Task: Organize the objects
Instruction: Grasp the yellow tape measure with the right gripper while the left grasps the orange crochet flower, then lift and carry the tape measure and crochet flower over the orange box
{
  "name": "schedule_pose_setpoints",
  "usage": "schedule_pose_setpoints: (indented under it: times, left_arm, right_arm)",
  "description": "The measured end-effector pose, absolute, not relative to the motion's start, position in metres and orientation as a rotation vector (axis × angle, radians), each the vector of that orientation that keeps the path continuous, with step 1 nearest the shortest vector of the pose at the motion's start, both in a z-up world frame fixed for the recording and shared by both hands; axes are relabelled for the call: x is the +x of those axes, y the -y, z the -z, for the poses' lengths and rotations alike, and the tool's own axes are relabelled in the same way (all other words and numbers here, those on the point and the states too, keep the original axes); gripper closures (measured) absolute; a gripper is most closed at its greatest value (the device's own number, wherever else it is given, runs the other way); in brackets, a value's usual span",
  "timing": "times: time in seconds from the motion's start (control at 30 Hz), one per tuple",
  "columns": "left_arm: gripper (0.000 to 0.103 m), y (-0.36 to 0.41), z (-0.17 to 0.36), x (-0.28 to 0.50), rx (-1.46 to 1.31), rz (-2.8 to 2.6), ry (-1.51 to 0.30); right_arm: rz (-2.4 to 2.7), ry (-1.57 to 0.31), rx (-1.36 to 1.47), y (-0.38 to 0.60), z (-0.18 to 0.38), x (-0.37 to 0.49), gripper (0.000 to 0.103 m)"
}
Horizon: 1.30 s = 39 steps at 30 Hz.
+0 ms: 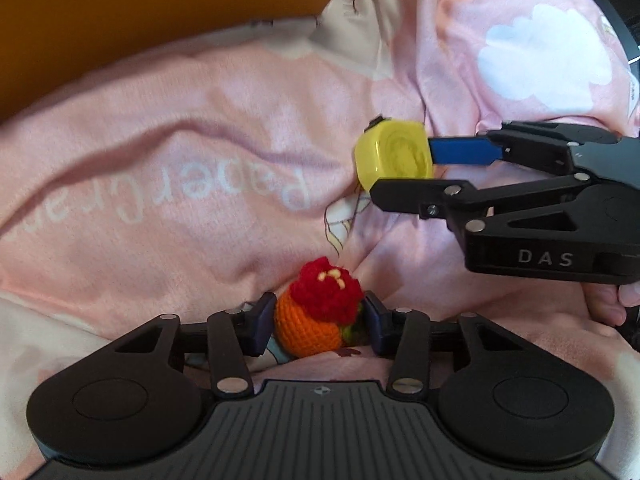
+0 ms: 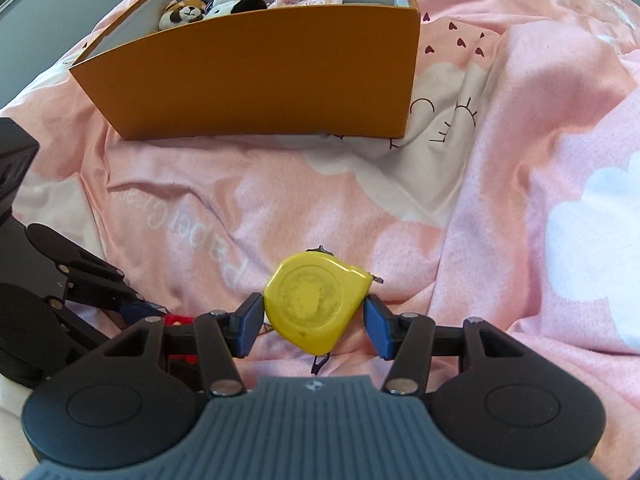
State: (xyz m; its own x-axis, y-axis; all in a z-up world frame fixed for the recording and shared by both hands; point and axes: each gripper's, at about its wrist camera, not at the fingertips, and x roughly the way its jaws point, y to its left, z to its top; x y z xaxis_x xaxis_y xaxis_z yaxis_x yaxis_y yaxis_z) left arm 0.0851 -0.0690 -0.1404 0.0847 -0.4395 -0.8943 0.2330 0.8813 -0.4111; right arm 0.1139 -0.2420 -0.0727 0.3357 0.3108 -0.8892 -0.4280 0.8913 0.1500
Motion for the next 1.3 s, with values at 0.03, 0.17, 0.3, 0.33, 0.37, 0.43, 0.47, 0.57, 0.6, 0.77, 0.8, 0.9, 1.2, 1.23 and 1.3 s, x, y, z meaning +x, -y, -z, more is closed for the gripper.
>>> schedule_pose_setpoints:
  times: [0.03, 0.17, 0.3, 0.33, 0.37, 0.43, 0.47, 0.57, 0.6, 0.77, 0.8, 0.9, 1.2, 1.23, 1.3]
  left_arm:
    - [0.052, 0.068, 0.137, 0.083, -0.177, 0.499, -1.379]
    - [0.052, 0.054, 0.122, 0.082, -0.223, 0.478, -1.285]
    - [0.052, 0.036, 0.107, 0.078, -0.295, 0.437, -1.194]
    - [0.052, 0.03, 0.102, 0.078, -0.311, 0.43, -1.17]
    - [0.052, 0.027, 0.099, 0.077, -0.324, 0.423, -1.145]
    - [0.052, 0.018, 0.09, 0.076, -0.357, 0.421, -1.089]
    - [0.052, 0.014, 0.086, 0.076, -0.371, 0.421, -1.062]
    - [0.052, 0.006, 0.071, 0.08, -0.396, 0.395, -0.997]
    - [0.052, 0.001, 0.064, 0.082, -0.405, 0.384, -0.977]
    - [0.052, -0.022, 0.023, 0.085, -0.419, 0.35, -0.836]
    - [0.052, -0.025, 0.015, 0.086, -0.413, 0.343, -0.814]
    - [0.052, -0.034, -0.001, 0.094, -0.393, 0.311, -0.764]
    - [0.052, -0.061, -0.026, 0.127, -0.294, 0.186, -0.733]
    - [0.052, -0.065, -0.024, 0.132, -0.284, 0.186, -0.746]
    - [0.052, -0.072, -0.019, 0.143, -0.256, 0.195, -0.792]
  right_arm:
    - [-0.483, -1.129, -0.116, 0.242, 0.073, 0.114, 0.046]
    - [-0.485, -1.122, -0.111, 0.244, 0.07, 0.113, 0.046]
    - [-0.487, -1.1, -0.098, 0.245, 0.065, 0.113, 0.046]
    - [-0.488, -1.094, -0.093, 0.245, 0.063, 0.113, 0.046]
    - [-0.491, -1.087, -0.088, 0.246, 0.061, 0.114, 0.046]
    - [-0.497, -1.074, -0.076, 0.246, 0.054, 0.115, 0.046]
    - [-0.501, -1.066, -0.071, 0.245, 0.05, 0.116, 0.046]
    - [-0.521, -1.036, -0.053, 0.244, 0.036, 0.12, 0.046]
    - [-0.531, -1.021, -0.049, 0.243, 0.03, 0.122, 0.046]
    - [-0.577, -0.913, -0.065, 0.232, -0.011, 0.132, 0.046]
    - [-0.591, -0.89, -0.068, 0.229, -0.02, 0.134, 0.046]
    - [-0.638, -0.823, -0.077, 0.22, -0.045, 0.143, 0.046]
    - [-0.742, -0.73, -0.064, 0.174, -0.08, 0.189, 0.046]
    - [-0.754, -0.738, -0.061, 0.167, -0.078, 0.197, 0.046]
    - [-0.774, -0.761, -0.059, 0.156, -0.073, 0.209, 0.046]
